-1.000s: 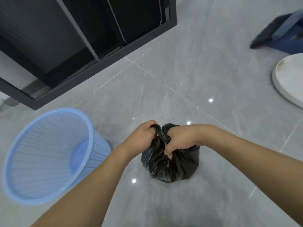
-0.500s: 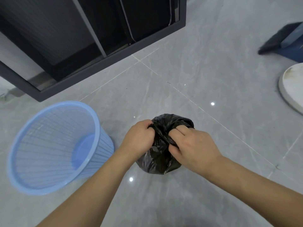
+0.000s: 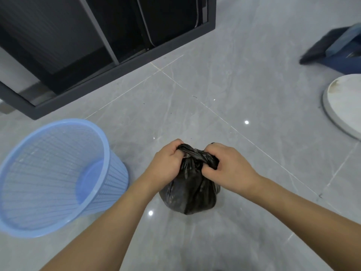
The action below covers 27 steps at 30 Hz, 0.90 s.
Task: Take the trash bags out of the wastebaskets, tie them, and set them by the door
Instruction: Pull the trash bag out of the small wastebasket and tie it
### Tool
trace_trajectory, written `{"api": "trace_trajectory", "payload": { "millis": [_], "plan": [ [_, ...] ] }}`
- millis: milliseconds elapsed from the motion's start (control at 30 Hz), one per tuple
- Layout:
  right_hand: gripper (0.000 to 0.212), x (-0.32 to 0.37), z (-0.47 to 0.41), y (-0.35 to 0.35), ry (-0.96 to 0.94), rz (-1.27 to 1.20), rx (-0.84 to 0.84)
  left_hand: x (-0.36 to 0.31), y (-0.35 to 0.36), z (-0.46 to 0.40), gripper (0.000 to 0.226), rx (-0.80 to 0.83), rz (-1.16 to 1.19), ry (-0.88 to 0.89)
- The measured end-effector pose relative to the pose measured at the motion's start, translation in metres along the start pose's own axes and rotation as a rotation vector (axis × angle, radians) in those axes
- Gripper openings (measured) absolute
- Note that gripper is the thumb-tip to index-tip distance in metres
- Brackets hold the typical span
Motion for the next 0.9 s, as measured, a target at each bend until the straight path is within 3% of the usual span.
{"api": "trace_trajectory", "payload": {
  "millis": [133,267,333,467,600,700,800,900],
  "plan": [
    [0.008,0.000,0.005,-0.002,0.038,-0.063,-0.058,-0.009,0.000,0.001,0.022,-0.035,-0.156,-0.005],
    [0.011,-0.016,0.006,0.016,0.267,-0.606,0.149,-0.021,-0.013,0.008,0.022,-0.174,-0.269,0.046],
    [0.019,-0.014,0.006,0.022,0.337,-0.765,0.256,-0.028,-0.017,0.010,0.024,-0.199,-0.310,0.106],
    [0.024,-0.002,0.008,0.030,0.383,-0.922,0.452,-0.048,-0.018,0.012,0.027,-0.173,-0.285,0.226],
    [0.021,0.014,0.008,0.031,0.374,-1.074,0.566,-0.055,-0.013,0.008,0.026,-0.023,-0.048,0.116],
    [0.014,0.014,0.002,0.028,0.319,-0.900,0.508,-0.052,-0.016,0.000,0.025,-0.016,-0.046,0.082],
    [0.019,0.009,-0.004,0.005,0.159,-0.280,0.182,-0.040,-0.015,-0.004,0.027,-0.024,0.062,-0.006],
    [0.004,0.030,0.005,-0.010,-0.110,0.270,-0.088,-0.030,-0.009,-0.004,0.027,-0.026,0.071,-0.080]
  ]
}}
Point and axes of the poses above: each hand's wrist, its own z-axis away from the middle knuckle, its own y-axis out of the palm, x = y × z, the point moved 9 cm from there along -z, towards the middle knuckle, and after that the axes turned 4 degrees about x, right-handed, at the moved point
